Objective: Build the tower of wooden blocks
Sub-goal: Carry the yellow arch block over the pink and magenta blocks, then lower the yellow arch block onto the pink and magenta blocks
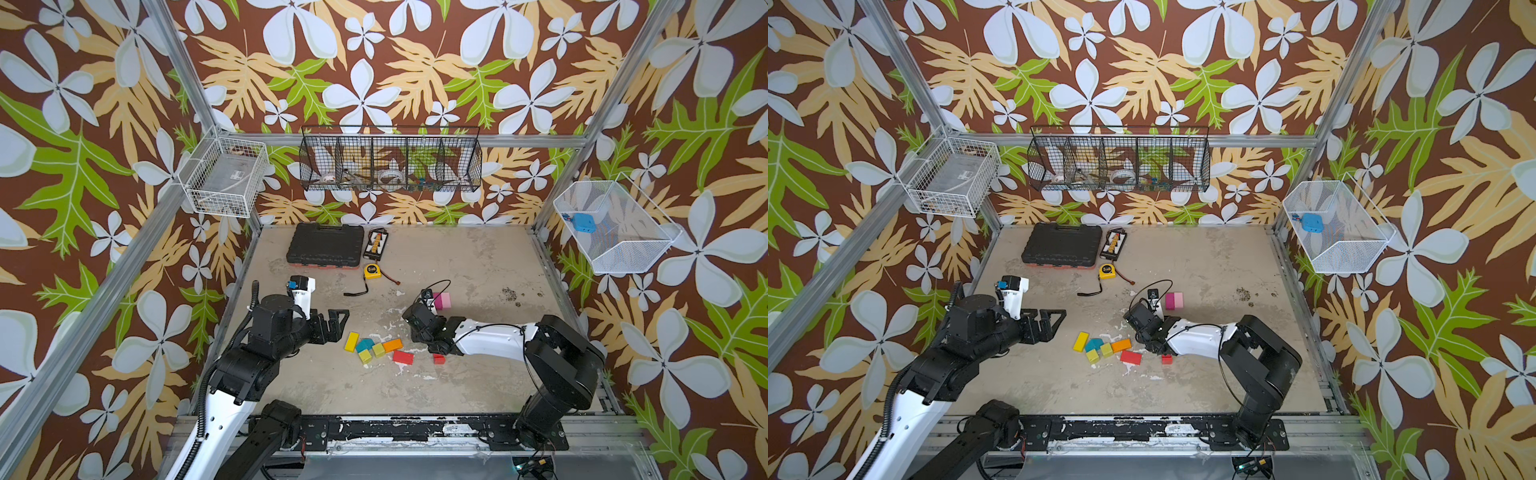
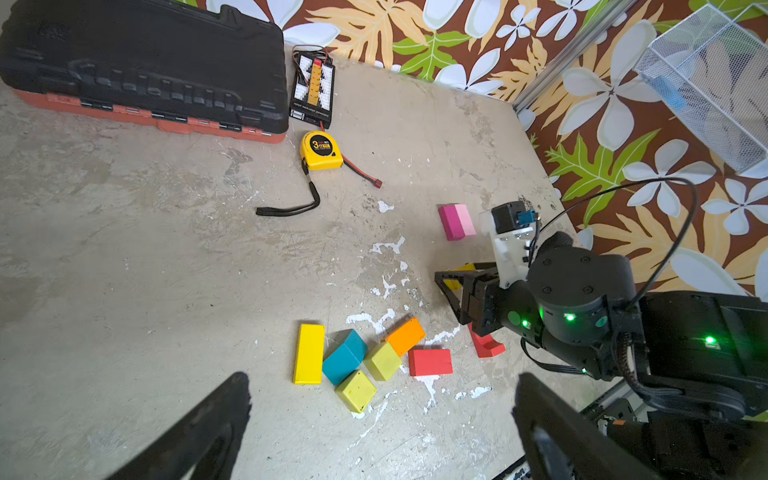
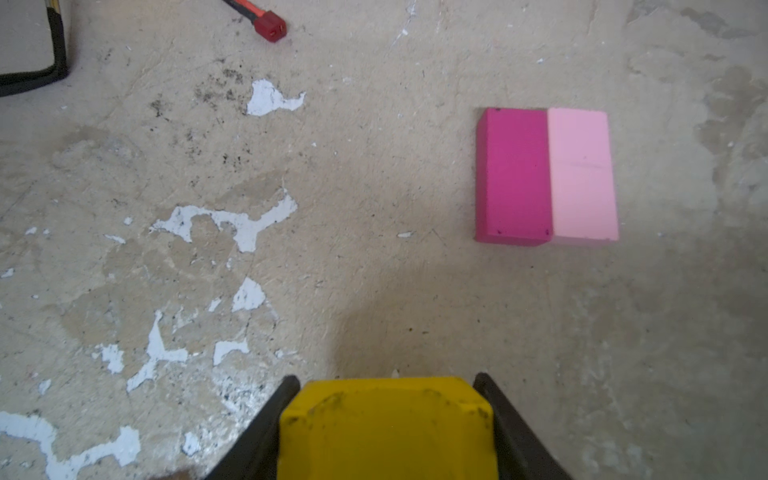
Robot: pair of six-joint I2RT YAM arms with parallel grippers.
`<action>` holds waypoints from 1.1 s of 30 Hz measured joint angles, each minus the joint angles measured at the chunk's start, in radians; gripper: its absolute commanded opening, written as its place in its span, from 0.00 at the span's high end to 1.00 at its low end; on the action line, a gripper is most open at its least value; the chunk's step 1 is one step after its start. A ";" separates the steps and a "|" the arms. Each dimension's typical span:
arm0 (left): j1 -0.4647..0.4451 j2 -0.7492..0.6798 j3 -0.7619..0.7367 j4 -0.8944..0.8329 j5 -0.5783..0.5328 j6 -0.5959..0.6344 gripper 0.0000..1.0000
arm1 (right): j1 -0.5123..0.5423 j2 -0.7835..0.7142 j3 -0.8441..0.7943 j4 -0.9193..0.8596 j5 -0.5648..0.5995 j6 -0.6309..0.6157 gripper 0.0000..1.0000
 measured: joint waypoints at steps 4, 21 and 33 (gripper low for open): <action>0.000 -0.006 0.000 0.000 -0.001 0.000 0.00 | -0.007 -0.023 0.000 -0.014 0.000 -0.010 0.52; -0.030 0.032 -0.004 0.006 0.027 0.004 0.00 | -0.233 -0.047 0.161 -0.046 -0.031 -0.087 0.52; -0.044 0.033 -0.005 0.008 0.041 0.004 0.00 | -0.348 -0.005 0.182 -0.078 -0.086 -0.141 0.52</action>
